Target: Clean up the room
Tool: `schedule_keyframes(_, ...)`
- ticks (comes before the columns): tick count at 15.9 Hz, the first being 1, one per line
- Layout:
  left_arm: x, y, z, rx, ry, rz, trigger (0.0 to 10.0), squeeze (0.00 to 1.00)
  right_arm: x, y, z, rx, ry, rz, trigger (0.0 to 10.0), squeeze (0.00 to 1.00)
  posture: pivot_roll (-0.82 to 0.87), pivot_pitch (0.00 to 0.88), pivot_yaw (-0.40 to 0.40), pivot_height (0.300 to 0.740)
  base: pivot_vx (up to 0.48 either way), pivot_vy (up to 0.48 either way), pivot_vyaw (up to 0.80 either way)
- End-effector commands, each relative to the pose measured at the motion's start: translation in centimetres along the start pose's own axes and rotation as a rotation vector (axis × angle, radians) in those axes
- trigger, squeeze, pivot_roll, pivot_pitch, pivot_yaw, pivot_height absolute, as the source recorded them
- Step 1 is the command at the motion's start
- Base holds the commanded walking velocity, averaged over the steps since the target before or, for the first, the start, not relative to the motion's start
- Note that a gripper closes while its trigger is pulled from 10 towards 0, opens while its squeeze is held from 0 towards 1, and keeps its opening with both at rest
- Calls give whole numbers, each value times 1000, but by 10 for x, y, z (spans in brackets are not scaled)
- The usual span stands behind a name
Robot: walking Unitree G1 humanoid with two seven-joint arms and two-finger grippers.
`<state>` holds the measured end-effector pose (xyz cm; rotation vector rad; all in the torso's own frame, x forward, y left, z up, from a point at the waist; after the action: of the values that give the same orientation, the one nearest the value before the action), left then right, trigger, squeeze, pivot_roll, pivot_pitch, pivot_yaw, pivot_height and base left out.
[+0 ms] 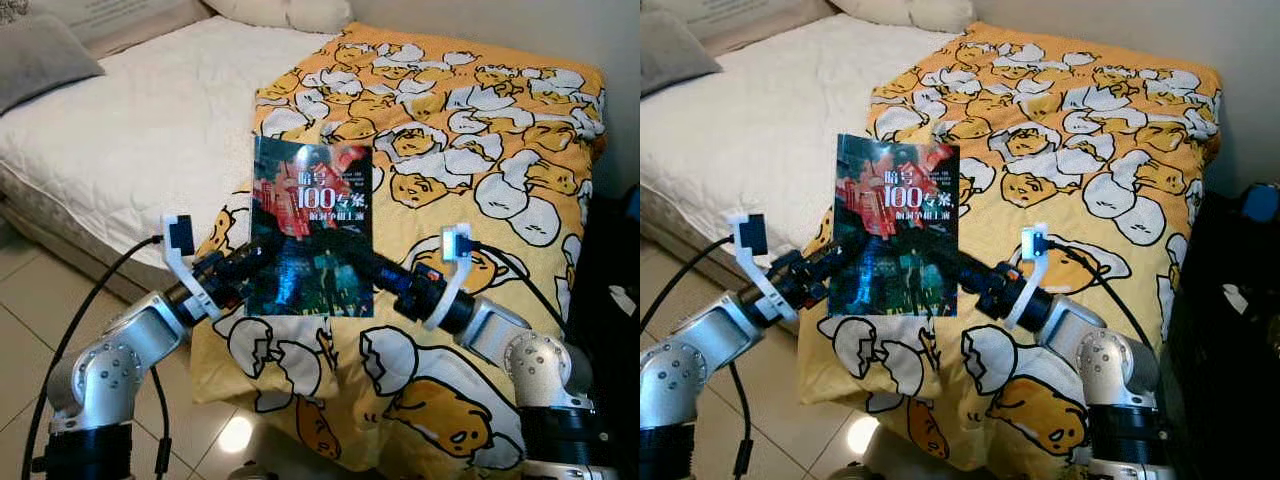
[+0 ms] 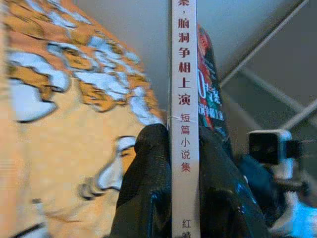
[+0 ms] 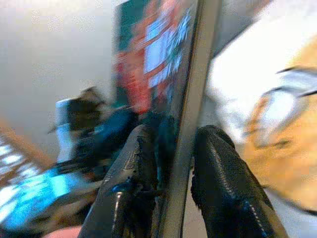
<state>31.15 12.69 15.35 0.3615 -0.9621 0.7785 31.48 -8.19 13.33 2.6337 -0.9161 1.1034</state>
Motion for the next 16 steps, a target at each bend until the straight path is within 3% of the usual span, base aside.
schedule_keyframes(1, 8, 3, -3, 61, -103, 2, 0, 0, 11, 12, 24, -149, 61, 52, 10000, 1000, -52, 0, 61, 740, 0, 0, 0)
schedule_keyframes(3, 6, 6, -14, 164, -281, -84, 0, 0, 21, 19, 32, -226, 92, 125, 10000, 1000, -48, 0, 55, 740, 0, 0, 0)
schedule_keyframes(4, 3, 9, -25, 263, -447, -160, 0, 0, 28, 22, 36, -292, 129, 170, 10000, 1000, -65, 0, 52, 740, 0, 0, 0)
schedule_keyframes(5, 6, 13, -37, 361, -531, -162, 0, 0, 29, 21, 37, -333, 175, 183, 10000, 1000, -82, 0, 61, 740, 0, 0, 0)
schedule_keyframes(7, 14, 18, -49, 492, -568, -115, 0, 0, 26, 17, 37, -376, 223, 185, 10000, 1000, -70, 0, 52, 740, 0, 0, 0)
schedule_keyframes(8, 19, 21, -53, 559, -597, -92, 5922, 0, 28, 20, 44, -485, 271, 220, 10000, 1000, -49, 0, 35, 740, 0, 0, 0)
schedule_keyframes(9, 20, 22, -56, 583, -623, -99, 5922, 0, 28, 22, 47, -527, 269, 238, 10000, 1000, -49, 0, 35, 740, 0, 0, 0)
schedule_keyframes(10, 24, 24, -61, 625, -648, -102, 9569, 0, 29, 24, 50, -614, 358, 227, 10000, 1000, -74, 0, 49, 740, 0, 0, 0)
schedule_keyframes(11, 24, 22, -64, 665, -596, -77, 10000, 0, 28, 21, 57, -703, 384, 220, 10000, 1000, -78, 0, 55, 740, 0, 0, 0)
schedule_keyframes(12, 19, 21, -68, 699, -579, -89, 10000, 0, 27, 17, 58, -722, 350, 232, 10000, 725, -79, 0, 56, 740, 0, 0, 0)
schedule_keyframes(13, 19, 19, -66, 705, -606, -81, 10000, 0, 27, 14, 54, -704, 366, 231, 10000, 0, -63, 0, 48, 740, 0, 0, 0)
schedule_keyframes(16, 13, 15, -56, 664, -709, -87, 10000, 0, 28, 15, 49, -728, 428, 234, 10000, 0, -46, 0, 30, 740, 0, 0, 0)
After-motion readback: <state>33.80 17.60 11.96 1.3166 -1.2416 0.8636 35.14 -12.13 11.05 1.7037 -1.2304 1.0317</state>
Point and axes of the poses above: a point about 5 cm out from each wrist's last joint towards the gripper, its own y axis pointing back from the gripper into the wrist, its own x axis along the axis of the wrist's last joint, z = x × y, the point moved 6 cm from there along -y, pointing out of the wrist towards the gripper, and after that the axes turned 3 degrees about -y, right-handed, at the moved point
